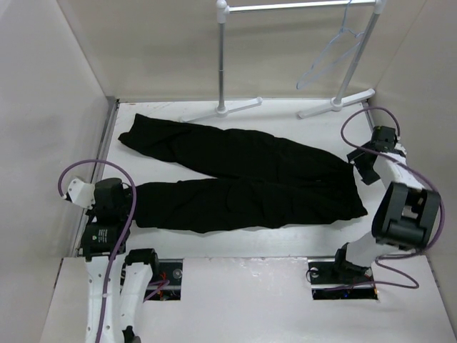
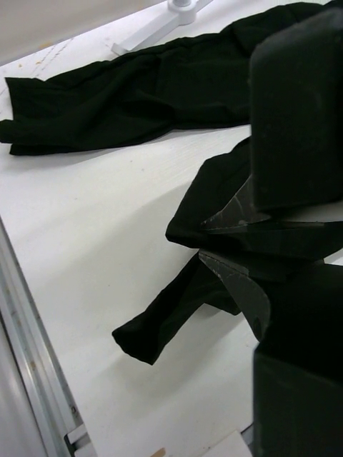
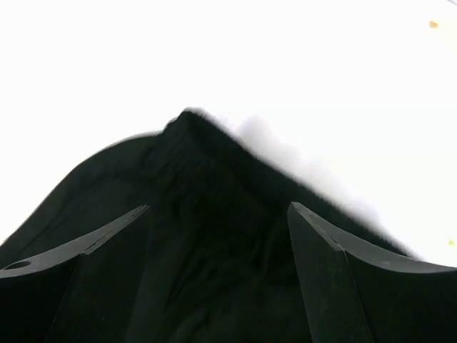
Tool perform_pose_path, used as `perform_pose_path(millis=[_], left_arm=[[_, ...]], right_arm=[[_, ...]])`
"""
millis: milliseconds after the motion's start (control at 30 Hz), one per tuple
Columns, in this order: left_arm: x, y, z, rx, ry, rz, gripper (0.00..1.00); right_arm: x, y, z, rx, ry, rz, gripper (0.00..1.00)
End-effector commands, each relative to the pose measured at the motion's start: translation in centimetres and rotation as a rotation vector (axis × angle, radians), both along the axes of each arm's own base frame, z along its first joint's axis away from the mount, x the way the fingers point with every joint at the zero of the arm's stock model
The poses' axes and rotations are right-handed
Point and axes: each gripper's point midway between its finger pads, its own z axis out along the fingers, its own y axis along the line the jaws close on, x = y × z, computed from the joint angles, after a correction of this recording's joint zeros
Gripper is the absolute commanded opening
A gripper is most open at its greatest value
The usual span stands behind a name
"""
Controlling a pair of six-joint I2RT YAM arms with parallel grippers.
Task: Place the trousers on the hanger
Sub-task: Flatten out the trousers at the center of the board.
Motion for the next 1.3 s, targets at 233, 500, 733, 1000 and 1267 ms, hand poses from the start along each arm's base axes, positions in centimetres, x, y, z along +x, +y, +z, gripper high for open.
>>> perform_pose_path(millis=[233,500,733,1000,1267], left_arm=[[1.7,-1.3,-1.1,-0.047,-0.023,-0.059,0.12],[4.2,-1.4,-0.6,-0.049,-0.082,-0.071,0.11],[10.1,-0.4,5.3,-0.038,-0.257,-0.064,0.1],[12.4,-0.8,7.9,-0.061,-0.321,-0.102,0.1],[12.2,-0.8,4.8,-0.09,-0.255,-0.102,0.11]], right_arm=[[6.0,-1.0,-3.4,0.024,0.016,0.09,0.41],[13.9,-1.1,1.3,0.117,-0.244,0.068,0.03],[20.8,-3.6,2.6,0.266,-0.442,-0.048,0.15],[14.7,-3.4,9.4,0.045,-0.498,-0.041,0.73],[4.0,-3.5,6.6,-0.059,-0.273,-0.115,0.46]])
